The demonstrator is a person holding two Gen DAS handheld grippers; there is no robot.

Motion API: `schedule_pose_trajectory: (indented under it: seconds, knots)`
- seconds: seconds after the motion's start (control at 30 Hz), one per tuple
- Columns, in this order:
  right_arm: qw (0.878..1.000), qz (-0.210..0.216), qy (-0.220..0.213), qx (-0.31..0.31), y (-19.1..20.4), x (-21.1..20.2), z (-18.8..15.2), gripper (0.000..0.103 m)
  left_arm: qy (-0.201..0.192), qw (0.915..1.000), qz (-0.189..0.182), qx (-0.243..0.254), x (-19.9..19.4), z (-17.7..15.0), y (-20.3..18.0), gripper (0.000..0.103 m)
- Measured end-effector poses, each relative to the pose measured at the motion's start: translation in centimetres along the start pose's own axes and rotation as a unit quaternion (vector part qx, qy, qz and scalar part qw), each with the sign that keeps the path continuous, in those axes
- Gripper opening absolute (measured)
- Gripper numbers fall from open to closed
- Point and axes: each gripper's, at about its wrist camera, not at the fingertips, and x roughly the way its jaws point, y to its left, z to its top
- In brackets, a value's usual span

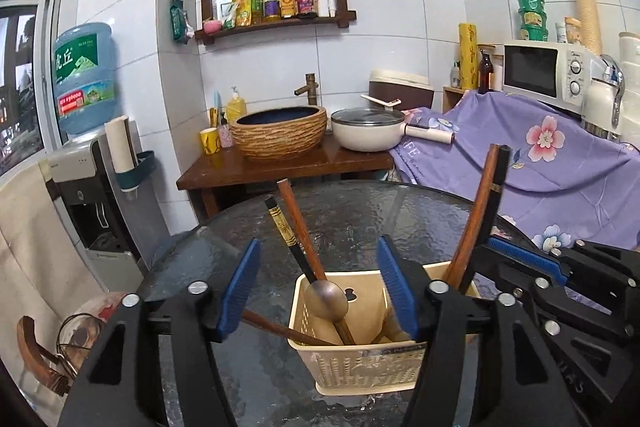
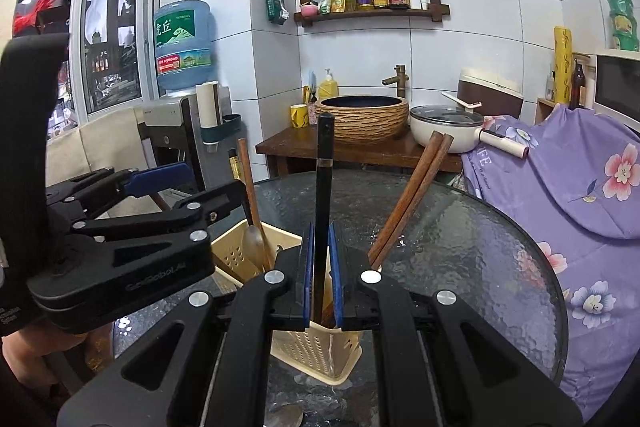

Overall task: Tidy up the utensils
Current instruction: 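Lower the spoon and chopstick into the holder and open both tools, then move the right tool down to the remaining spoon on the table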

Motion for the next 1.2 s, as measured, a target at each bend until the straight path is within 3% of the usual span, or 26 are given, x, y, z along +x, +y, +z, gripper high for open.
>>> schedule_pose_trajectory:
  seconds: [0.03, 0.07, 0.13, 0.2, 0.33, 0.5, 0.63, 0.73, 0.93, 1.2]
  knots:
    - [1.000, -0.004, 0.000, 0.002, -0.2, 0.0, 0.0, 0.016, -0.003, 1.0000, 0.000, 0.001, -0.2, 0.0, -0.1, 0.064]
    - [1.000, -0.004, -0.001, 0.005, -0.3, -0.1, 0.0, 0.031, -0.007, 1.0000, 0.001, 0.001, -0.5, -0.1, -0.2, 0.072]
    - [1.000, -0.002, -0.008, 0.018, -0.8, -0.6, -0.2, 0.040, -0.022, 0.9997, 0.014, -0.001, -1.2, -0.3, -0.1, 0.077]
    - [0.999, -0.003, -0.015, 0.028, -1.2, -1.2, -0.3, 0.040, -0.029, 0.9995, 0.013, -0.005, -1.8, -0.3, 0.1, 0.085]
    - [0.999, -0.004, -0.026, 0.033, -1.4, -2.7, -0.2, 0.046, -0.035, 0.9991, 0.017, -0.016, -2.6, -0.5, 0.9, 0.087]
    - [0.999, -0.023, -0.022, 0.023, -0.9, -4.7, -1.2, 0.049, -0.049, 0.9974, 0.033, -0.042, -4.7, -2.5, 2.5, 0.096]
    - [1.000, -0.012, 0.008, 0.023, -0.3, -5.5, -3.3, 0.050, -0.018, 0.9973, 0.039, -0.059, -4.8, -5.3, 3.6, 0.096]
    - [0.999, -0.014, 0.027, 0.019, 0.3, -5.5, -5.1, 0.059, 0.012, 0.9958, 0.040, -0.081, -4.3, -7.4, 4.6, 0.096]
    - [0.995, -0.005, 0.097, 0.021, 1.1, -3.4, -9.8, 0.060, 0.068, 0.9883, 0.037, -0.131, -3.2, -12.1, 5.8, 0.096]
    - [0.979, -0.005, 0.196, 0.053, 1.3, 0.2, -15.2, 0.060, 0.093, 0.9845, 0.056, -0.138, -3.5, -15.0, 6.1, 0.096]
